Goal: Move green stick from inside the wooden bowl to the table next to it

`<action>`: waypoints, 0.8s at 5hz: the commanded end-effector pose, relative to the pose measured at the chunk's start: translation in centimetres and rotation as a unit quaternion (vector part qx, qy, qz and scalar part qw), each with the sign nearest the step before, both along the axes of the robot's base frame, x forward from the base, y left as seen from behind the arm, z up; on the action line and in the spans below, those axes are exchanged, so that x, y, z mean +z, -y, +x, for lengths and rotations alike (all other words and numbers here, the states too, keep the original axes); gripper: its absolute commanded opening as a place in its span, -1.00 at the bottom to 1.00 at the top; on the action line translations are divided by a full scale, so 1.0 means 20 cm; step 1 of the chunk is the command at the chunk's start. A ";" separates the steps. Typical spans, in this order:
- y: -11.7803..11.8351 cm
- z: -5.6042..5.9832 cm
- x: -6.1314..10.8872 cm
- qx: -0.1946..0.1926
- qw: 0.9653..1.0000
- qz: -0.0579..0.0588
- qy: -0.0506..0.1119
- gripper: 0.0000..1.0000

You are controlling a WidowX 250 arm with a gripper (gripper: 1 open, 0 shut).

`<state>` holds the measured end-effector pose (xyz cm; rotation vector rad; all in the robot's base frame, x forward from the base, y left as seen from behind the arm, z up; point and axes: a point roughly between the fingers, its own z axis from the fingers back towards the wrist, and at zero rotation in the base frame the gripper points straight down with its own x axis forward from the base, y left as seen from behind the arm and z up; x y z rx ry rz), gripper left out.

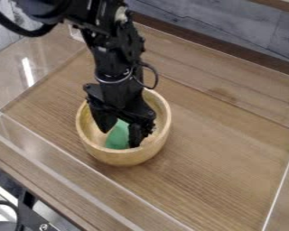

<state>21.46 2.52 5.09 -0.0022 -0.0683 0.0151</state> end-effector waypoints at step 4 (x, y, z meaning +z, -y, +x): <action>-0.01 0.04 0.05 0.012 1.000 -0.004 0.012 -1.00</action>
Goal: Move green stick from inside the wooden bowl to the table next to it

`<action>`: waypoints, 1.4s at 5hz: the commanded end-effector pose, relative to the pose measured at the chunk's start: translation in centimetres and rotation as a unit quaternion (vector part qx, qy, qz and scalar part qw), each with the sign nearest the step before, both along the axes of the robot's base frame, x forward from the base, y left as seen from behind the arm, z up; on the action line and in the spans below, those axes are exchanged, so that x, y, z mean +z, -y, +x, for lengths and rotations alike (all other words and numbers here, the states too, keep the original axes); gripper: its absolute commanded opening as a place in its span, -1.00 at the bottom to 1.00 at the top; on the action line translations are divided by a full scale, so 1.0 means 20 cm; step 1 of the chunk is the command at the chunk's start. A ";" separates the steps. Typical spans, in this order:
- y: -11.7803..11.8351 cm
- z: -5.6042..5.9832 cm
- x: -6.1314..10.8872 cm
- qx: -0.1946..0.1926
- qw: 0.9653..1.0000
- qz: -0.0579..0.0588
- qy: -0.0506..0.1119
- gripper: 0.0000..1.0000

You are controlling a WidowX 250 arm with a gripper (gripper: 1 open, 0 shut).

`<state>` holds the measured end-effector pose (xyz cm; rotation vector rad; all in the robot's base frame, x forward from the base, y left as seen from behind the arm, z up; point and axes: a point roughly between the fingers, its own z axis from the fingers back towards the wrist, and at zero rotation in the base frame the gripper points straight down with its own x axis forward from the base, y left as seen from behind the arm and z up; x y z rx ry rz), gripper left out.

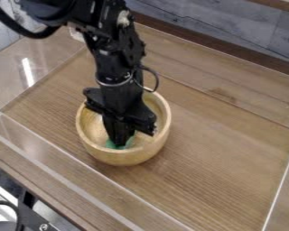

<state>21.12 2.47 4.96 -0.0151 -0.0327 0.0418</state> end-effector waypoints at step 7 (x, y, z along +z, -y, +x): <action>-0.04 0.08 0.24 0.009 0.999 -0.003 0.047 1.00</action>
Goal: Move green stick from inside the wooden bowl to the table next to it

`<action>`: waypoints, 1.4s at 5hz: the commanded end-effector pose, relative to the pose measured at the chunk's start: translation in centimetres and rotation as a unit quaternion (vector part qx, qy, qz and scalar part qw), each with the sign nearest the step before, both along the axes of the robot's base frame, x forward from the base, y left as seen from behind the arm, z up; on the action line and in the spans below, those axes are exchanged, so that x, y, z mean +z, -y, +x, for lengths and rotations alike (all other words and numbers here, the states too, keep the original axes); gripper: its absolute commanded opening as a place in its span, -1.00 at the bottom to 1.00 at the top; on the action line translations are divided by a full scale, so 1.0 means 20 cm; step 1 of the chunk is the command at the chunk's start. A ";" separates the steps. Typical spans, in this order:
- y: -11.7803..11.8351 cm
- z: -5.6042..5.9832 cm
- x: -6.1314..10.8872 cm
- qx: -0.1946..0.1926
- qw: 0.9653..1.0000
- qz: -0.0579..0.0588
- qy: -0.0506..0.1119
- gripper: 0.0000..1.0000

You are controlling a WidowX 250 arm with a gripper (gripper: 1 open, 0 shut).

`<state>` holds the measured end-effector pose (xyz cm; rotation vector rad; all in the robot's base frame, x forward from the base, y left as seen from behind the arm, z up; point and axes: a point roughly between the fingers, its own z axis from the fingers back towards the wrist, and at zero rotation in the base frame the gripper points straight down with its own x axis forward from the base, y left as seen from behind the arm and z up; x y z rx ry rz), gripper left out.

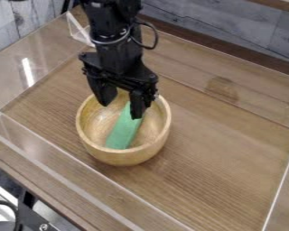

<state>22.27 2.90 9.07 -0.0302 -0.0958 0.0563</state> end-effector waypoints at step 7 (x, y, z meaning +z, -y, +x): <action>-0.03 0.01 -0.17 0.005 1.000 0.024 0.005 1.00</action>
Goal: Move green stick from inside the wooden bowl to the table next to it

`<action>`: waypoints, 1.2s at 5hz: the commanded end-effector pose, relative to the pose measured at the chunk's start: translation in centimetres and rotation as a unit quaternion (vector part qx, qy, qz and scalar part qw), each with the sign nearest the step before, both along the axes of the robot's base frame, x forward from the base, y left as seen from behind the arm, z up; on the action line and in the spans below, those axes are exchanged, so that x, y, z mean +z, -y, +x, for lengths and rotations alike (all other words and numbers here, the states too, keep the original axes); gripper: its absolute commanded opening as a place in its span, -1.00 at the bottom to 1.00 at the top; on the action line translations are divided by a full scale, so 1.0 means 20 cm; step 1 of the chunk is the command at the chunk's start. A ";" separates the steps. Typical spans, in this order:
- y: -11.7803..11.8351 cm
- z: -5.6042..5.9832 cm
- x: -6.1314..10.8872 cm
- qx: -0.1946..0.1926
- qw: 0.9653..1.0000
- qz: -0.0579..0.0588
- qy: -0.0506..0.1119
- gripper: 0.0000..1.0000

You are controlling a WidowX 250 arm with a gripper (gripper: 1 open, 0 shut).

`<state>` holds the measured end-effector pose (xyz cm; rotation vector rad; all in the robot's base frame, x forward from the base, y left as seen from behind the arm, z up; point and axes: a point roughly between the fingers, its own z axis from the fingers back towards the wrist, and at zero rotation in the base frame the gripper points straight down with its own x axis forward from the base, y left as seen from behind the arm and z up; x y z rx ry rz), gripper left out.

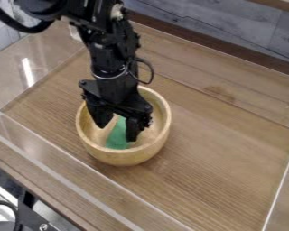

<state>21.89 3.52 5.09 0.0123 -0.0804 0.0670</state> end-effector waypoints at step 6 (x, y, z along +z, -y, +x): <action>0.00 0.04 -0.08 0.014 1.000 0.014 0.009 -1.00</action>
